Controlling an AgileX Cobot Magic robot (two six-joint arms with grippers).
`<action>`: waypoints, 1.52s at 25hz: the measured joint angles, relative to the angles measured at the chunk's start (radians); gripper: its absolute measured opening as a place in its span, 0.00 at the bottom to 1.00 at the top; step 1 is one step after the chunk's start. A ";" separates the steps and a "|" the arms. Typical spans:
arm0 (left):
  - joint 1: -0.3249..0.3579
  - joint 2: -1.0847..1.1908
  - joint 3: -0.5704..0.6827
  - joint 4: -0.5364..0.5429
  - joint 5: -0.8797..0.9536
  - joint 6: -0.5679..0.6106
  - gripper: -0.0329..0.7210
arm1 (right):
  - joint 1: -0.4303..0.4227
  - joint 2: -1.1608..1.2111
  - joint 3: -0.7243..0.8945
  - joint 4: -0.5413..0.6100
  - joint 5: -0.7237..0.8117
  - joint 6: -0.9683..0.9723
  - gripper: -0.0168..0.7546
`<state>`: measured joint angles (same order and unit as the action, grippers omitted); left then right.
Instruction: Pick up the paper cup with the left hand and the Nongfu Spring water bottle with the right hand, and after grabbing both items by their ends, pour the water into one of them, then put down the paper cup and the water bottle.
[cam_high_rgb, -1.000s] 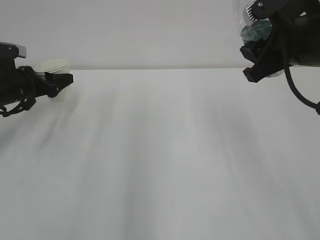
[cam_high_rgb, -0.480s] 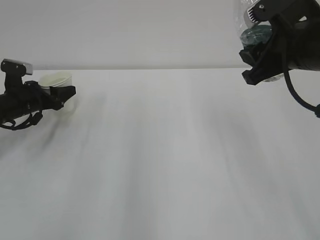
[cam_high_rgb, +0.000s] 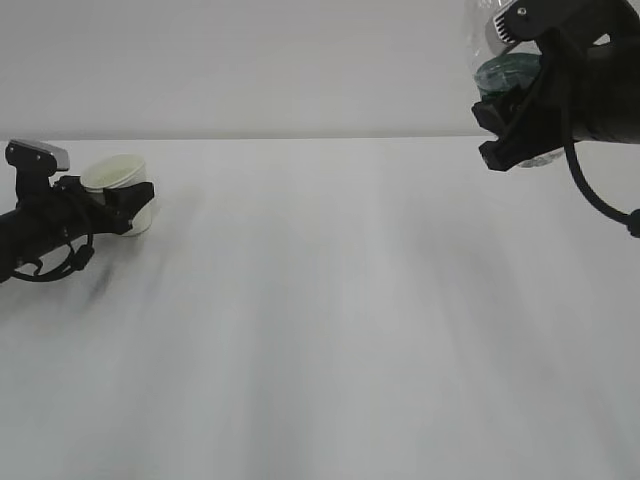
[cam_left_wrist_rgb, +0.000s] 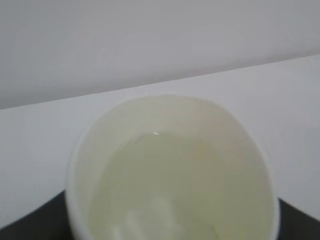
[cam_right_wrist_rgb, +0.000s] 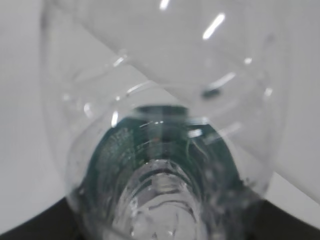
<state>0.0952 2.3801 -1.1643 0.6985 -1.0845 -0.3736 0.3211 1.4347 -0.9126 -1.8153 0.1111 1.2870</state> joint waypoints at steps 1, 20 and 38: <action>0.000 0.007 0.000 -0.005 -0.013 0.004 0.65 | 0.000 0.000 0.000 0.000 -0.002 0.000 0.51; 0.004 0.026 -0.002 0.014 -0.062 0.009 0.84 | 0.000 0.000 0.000 -0.001 -0.009 0.002 0.51; 0.073 -0.004 -0.002 0.195 -0.031 -0.129 0.86 | 0.000 0.000 0.000 -0.002 -0.013 0.004 0.50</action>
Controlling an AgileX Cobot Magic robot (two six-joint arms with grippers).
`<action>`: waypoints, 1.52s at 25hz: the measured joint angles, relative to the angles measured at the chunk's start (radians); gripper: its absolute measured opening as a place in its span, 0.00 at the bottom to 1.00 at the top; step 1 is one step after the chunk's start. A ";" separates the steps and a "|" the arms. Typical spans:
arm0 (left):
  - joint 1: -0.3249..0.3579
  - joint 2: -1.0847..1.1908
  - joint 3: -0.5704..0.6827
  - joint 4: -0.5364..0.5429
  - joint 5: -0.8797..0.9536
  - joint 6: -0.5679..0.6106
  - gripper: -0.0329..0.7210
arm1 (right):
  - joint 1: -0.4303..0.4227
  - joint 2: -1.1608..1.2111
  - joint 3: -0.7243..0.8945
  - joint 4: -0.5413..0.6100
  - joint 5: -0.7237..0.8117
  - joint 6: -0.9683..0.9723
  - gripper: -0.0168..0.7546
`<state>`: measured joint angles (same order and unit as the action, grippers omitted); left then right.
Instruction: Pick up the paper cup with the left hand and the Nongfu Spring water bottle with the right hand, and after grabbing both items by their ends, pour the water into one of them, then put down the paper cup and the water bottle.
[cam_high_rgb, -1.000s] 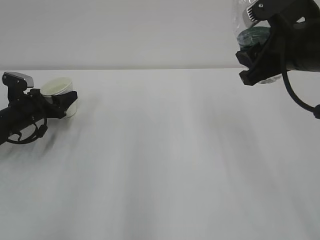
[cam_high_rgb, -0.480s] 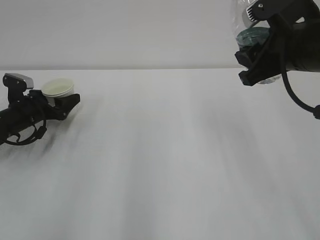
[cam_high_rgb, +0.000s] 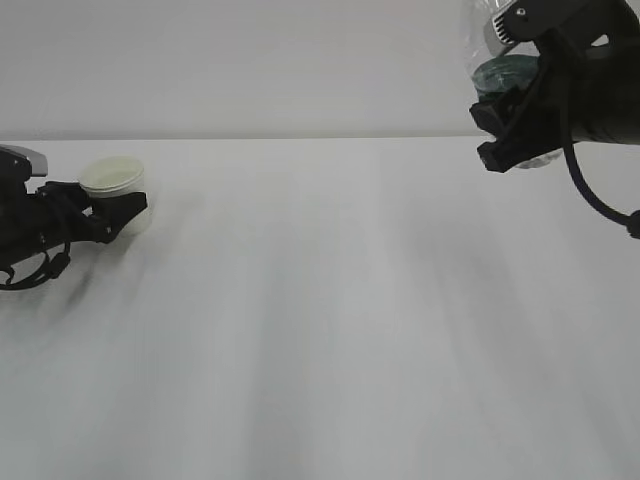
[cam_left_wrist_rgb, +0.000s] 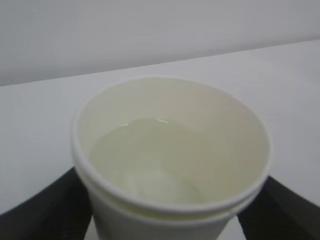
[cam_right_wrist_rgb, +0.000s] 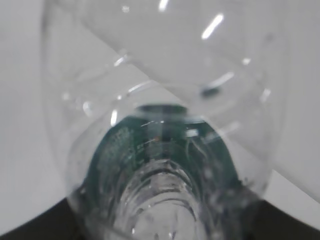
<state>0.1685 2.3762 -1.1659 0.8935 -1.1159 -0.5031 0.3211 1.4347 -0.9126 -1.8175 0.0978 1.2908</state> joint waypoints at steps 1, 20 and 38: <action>0.000 -0.002 0.000 0.004 0.011 -0.004 0.86 | 0.000 0.000 0.000 0.000 0.000 0.000 0.50; 0.101 -0.111 0.149 0.071 0.061 -0.025 0.83 | 0.000 0.000 0.000 0.000 -0.002 0.000 0.49; 0.105 -0.430 0.278 0.089 0.086 -0.147 0.82 | 0.000 0.000 0.000 0.000 -0.002 0.123 0.49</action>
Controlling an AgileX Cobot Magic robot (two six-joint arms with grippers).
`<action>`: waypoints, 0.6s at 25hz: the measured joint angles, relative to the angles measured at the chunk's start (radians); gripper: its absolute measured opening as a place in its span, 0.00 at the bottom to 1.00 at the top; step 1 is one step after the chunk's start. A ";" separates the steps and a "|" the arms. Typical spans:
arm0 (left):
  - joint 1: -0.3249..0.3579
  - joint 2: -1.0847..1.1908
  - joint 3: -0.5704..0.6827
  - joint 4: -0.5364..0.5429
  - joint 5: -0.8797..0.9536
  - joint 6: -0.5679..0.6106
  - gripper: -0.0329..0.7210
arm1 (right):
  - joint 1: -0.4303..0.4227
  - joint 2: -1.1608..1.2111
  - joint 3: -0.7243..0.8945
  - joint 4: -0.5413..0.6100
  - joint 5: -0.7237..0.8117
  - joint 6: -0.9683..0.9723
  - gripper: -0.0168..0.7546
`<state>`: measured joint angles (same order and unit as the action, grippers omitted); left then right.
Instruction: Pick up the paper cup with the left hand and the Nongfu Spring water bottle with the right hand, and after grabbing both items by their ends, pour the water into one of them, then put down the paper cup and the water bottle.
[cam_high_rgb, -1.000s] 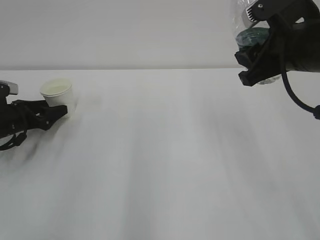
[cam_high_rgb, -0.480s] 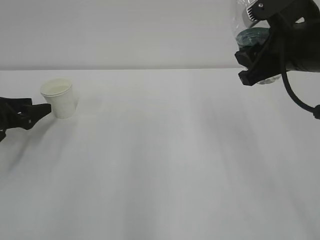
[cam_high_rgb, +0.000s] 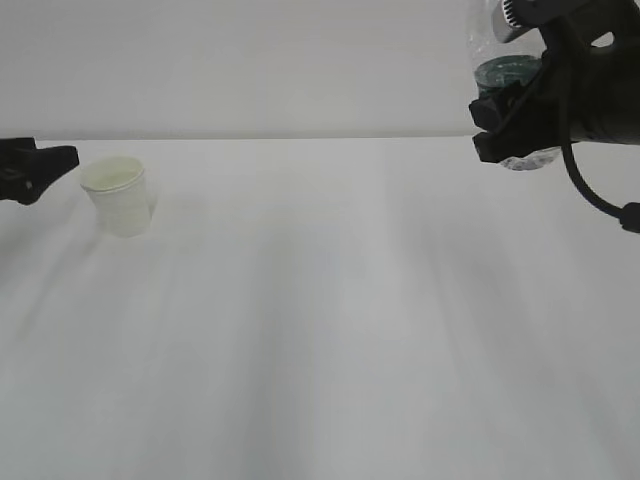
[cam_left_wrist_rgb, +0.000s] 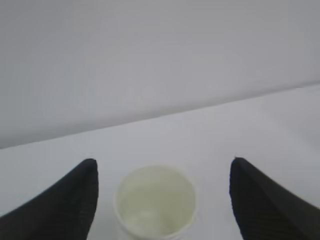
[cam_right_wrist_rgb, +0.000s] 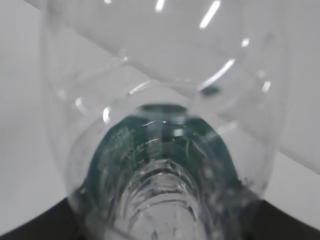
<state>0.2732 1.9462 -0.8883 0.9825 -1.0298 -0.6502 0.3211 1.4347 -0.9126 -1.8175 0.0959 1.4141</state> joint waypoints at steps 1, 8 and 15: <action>0.000 -0.021 0.000 0.000 0.000 -0.015 0.82 | 0.000 0.000 0.000 0.000 0.000 0.011 0.49; 0.000 -0.151 0.001 0.009 0.033 -0.070 0.80 | 0.000 0.000 0.000 0.000 0.005 0.109 0.49; 0.000 -0.237 0.003 0.033 0.049 -0.120 0.78 | 0.000 0.000 0.000 0.000 0.006 0.146 0.49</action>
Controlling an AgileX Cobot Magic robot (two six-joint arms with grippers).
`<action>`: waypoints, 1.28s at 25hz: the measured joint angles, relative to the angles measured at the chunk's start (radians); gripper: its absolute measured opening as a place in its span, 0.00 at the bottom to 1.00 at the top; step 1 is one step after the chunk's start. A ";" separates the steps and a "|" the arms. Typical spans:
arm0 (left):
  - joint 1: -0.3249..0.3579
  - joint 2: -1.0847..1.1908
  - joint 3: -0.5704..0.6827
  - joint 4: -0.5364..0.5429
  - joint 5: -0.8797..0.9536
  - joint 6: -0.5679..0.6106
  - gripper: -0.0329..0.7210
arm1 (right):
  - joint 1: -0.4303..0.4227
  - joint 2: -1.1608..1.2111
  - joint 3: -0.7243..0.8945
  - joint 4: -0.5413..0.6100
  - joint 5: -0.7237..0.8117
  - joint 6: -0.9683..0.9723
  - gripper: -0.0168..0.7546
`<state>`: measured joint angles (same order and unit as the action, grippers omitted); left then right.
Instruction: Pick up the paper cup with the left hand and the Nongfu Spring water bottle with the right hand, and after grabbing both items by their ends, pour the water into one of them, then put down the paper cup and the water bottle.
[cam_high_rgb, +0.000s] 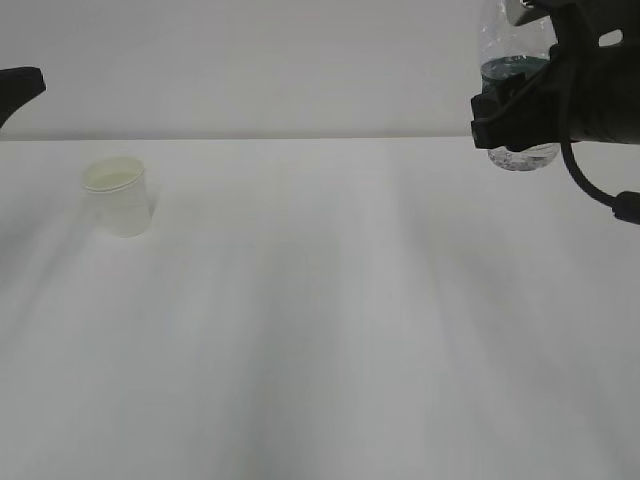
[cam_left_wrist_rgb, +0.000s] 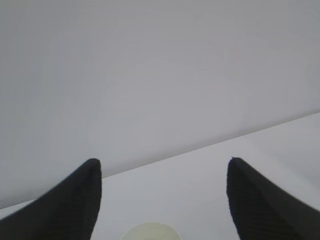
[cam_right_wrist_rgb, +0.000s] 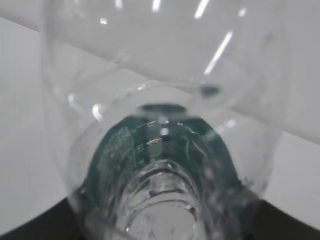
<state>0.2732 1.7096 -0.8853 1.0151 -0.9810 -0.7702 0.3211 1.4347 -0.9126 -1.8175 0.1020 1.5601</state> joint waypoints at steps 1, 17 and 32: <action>0.000 -0.009 0.002 0.002 0.000 -0.005 0.78 | 0.000 0.000 0.000 0.000 0.000 -0.003 0.49; -0.002 -0.027 0.004 0.051 0.000 -0.050 0.74 | 0.000 0.000 0.000 -0.010 -0.169 -0.240 0.49; -0.002 -0.051 0.004 0.082 0.000 -0.059 0.73 | -0.197 0.002 0.001 0.412 -0.434 -0.660 0.49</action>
<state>0.2715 1.6583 -0.8814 1.0972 -0.9810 -0.8294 0.1240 1.4366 -0.9117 -1.4057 -0.3322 0.8999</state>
